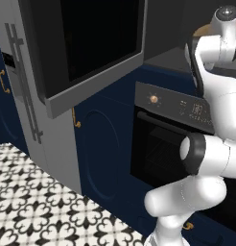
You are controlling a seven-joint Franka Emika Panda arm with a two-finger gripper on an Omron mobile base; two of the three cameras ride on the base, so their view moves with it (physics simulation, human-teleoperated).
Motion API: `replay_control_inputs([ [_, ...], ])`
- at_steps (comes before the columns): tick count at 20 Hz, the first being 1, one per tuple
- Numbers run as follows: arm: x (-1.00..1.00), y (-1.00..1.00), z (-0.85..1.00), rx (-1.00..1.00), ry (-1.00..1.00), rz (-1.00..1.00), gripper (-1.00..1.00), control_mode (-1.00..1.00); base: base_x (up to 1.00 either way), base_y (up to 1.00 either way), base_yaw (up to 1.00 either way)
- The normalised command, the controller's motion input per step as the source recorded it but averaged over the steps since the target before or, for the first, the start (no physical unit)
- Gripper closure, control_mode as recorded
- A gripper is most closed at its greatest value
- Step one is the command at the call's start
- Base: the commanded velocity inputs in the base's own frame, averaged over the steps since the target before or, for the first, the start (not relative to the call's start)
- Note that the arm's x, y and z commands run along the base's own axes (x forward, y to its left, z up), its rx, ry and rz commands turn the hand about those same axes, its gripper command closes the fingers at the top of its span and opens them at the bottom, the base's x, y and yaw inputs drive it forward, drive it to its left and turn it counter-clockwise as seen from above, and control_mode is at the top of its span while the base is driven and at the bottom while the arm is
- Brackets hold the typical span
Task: Pick the eggplant from the sink and place it in the bowl. Then pick the bowl and place it in the microwave. Then close the microwave door and press the start button.
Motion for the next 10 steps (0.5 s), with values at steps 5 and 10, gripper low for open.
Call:
replay_control_inputs([
  [5, 0.07, -0.16, -0.51, 0.0, 0.02, 0.0, 1.0, -1.0, 0.0, 0.0, 0.0],
  [10, -0.08, 0.0, -0.88, -0.04, 0.0, 0.0, -1.0, -1.0, 0.0, 0.0, 0.0],
])
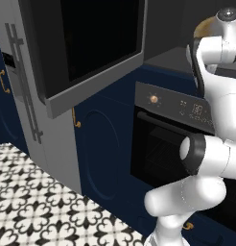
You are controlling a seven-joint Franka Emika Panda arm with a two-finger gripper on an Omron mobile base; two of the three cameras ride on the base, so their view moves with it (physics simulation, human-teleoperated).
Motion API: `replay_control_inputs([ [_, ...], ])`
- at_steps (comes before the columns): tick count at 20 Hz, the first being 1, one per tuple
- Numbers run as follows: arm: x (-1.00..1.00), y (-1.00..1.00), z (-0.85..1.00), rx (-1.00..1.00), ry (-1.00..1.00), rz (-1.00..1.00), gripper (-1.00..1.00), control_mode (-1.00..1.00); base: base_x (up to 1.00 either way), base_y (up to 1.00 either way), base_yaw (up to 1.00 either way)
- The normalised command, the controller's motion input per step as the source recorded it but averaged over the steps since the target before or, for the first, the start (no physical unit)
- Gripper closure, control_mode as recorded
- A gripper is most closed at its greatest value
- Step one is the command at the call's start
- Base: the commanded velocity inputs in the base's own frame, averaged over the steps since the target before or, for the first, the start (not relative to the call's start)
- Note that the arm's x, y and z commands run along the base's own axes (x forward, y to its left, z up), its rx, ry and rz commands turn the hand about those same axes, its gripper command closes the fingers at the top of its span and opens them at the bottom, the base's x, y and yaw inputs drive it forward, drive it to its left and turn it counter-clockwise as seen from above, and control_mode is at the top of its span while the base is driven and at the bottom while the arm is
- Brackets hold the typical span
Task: Pick the eggplant from the sink and place it in the bowl. Then pick the bowl and place it in the microwave. Then close the microwave door and press the start button.
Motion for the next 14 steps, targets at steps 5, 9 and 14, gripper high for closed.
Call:
replay_control_inputs([
  [5, 0.0, 0.0, -0.13, 0.0, 0.0, 0.0, -1.0, -1.0, 0.0, 0.0, 0.0],
  [9, -0.01, 0.02, 0.0, 0.0, -0.07, -0.03, -1.0, -1.0, 0.0, 0.0, 0.0],
  [14, -0.37, 0.14, 0.06, 0.0, -0.71, 0.0, -1.0, -1.0, 0.0, 0.0, 0.0],
])
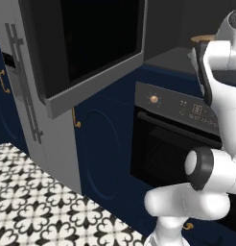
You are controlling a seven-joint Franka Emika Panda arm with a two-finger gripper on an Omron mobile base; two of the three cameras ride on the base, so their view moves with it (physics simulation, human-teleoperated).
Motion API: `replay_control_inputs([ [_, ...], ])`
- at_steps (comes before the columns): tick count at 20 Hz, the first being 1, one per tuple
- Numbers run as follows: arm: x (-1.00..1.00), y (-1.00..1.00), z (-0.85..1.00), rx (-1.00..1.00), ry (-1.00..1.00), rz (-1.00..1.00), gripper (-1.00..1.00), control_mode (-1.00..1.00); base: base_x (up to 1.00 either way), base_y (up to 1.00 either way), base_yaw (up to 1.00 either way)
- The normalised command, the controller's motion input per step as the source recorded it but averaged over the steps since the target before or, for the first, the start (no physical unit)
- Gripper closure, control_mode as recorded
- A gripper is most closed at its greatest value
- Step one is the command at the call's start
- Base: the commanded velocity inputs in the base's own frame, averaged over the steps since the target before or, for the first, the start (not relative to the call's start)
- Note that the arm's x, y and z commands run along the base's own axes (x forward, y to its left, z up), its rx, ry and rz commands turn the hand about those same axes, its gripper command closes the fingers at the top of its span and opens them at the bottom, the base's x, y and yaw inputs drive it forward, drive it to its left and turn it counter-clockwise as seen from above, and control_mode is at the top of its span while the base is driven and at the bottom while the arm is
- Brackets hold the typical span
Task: Pick the eggplant from the sink and place it in the bowl. Then pick the bowl and place it in the microwave. Then close the microwave door and press the start button.
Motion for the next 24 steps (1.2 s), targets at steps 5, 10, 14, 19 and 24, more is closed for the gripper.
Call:
replay_control_inputs([
  [5, -0.87, 0.4, -0.02, -0.06, -0.42, 0.01, -1.0, -1.0, 0.0, 0.0, 0.0],
  [10, -1.0, 0.55, 0.28, -0.09, -0.12, 0.0, -1.0, -1.0, 0.0, 0.0, 0.0],
  [14, -1.0, 0.62, 0.52, -0.14, -0.04, 0.0, -1.0, -1.0, 0.0, 0.0, 0.0],
  [19, -1.0, 0.75, 0.22, -0.23, 0.06, -0.01, -1.0, -1.0, 0.0, 0.0, 0.0],
  [24, -1.0, 0.62, 0.09, -0.16, 0.16, -0.03, -1.0, -1.0, 0.0, 0.0, 0.0],
])
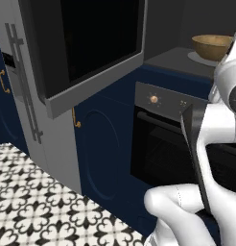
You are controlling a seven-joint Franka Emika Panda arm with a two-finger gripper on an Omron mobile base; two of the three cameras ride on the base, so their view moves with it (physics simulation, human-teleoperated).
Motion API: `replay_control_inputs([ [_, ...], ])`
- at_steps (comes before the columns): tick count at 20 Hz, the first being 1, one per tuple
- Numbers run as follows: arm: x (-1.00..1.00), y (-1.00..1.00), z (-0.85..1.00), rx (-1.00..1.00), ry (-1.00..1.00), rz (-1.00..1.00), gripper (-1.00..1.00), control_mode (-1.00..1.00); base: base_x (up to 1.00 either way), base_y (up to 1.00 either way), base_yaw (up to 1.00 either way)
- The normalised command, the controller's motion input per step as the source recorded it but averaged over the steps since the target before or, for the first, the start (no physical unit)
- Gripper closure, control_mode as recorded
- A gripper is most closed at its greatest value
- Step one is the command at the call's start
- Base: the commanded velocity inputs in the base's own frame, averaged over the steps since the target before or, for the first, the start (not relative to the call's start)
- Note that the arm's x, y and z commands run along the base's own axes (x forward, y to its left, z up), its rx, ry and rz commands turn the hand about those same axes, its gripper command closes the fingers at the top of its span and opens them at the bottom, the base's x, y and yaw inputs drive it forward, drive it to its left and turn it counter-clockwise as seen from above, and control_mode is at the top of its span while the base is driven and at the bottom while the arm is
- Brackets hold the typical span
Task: Pick the eggplant from the sink and place it in the bowl. Then pick the bowl and place it in the microwave. Then close the microwave door and press the start button.
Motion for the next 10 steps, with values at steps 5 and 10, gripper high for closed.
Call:
replay_control_inputs([
  [5, -0.95, 0.72, 0.03, -0.42, 0.4, 0.01, -1.0, -1.0, 0.0, 0.0, 0.0],
  [10, -0.97, 0.78, -0.06, -0.14, 0.06, 0.06, -1.0, -1.0, 0.0, 0.0, 0.0],
])
